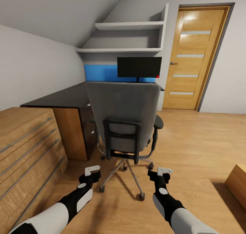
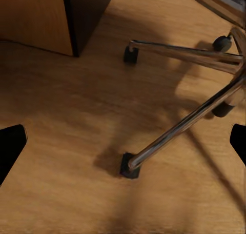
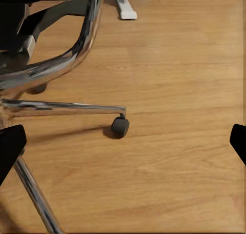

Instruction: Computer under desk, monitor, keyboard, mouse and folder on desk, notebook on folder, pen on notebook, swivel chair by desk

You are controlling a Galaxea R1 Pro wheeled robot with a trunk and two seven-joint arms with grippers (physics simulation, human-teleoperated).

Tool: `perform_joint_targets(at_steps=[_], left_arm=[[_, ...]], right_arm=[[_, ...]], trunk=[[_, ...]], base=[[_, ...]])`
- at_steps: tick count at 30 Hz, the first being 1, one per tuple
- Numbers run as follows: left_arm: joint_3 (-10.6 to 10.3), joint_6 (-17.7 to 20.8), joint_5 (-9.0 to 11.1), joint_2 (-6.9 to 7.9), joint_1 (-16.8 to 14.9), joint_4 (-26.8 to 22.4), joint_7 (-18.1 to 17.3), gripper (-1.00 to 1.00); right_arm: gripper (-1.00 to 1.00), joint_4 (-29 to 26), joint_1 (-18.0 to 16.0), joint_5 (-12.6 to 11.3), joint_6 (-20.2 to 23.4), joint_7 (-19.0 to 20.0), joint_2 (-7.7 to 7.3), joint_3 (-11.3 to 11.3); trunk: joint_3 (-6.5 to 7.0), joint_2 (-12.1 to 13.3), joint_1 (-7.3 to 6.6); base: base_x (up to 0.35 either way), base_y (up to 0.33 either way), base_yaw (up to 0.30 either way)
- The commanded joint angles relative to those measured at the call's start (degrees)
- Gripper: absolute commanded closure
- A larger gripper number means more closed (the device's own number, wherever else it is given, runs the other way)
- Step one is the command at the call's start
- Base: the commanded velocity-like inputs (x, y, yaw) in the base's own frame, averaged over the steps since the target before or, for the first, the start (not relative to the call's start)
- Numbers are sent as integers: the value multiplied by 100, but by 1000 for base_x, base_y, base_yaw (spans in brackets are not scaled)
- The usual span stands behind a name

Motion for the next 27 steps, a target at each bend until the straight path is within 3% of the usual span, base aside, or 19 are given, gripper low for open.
perform_joint_targets(at_steps=[1, 8, 12, 17, 20, 22, 27], left_arm=[[-53, -27, 52, 1, -6, 0, 28, -100], [-86, -33, 49, -76, -6, -7, 34, -100], [-100, -16, 34, -312, -6, -5, 54, -100], [-121, 298, 40, -540, -6, -5, 62, -100], [-114, 830, 35, -669, -16, -59, 65, -100], [-107, 1135, 33, -731, -37, -231, 68, -100], [-80, 1270, 40, -754, -51, -371, 62, -100]], right_arm=[[-100, -2, 0, 54, -138, -18, 23, 13], [-100, -8, 3, 67, -240, -23, 95, 121], [-100, -15, 4, 68, -244, -32, 277, 174], [-100, -19, 4, 75, -167, -60, 293, 400], [-100, -129, 4, 73, 78, -64, 293, 509], [-100, -362, 4, 68, 490, -60, 293, 555], [-100, -579, 4, 62, 1012, -49, 293, 577]], trunk=[[-5, -3, -5], [-5, -3, -5], [-5, -3, -5], [-5, -3, -5], [-5, -3, -5], [-5, -3, -5], [-5, -3, -5]], base=[[-278, 0, 0], [-133, 0, 0], [-29, 0, 0], [-8, 0, 0], [-2, 0, 0], [0, 0, 0], [0, 0, 0]])
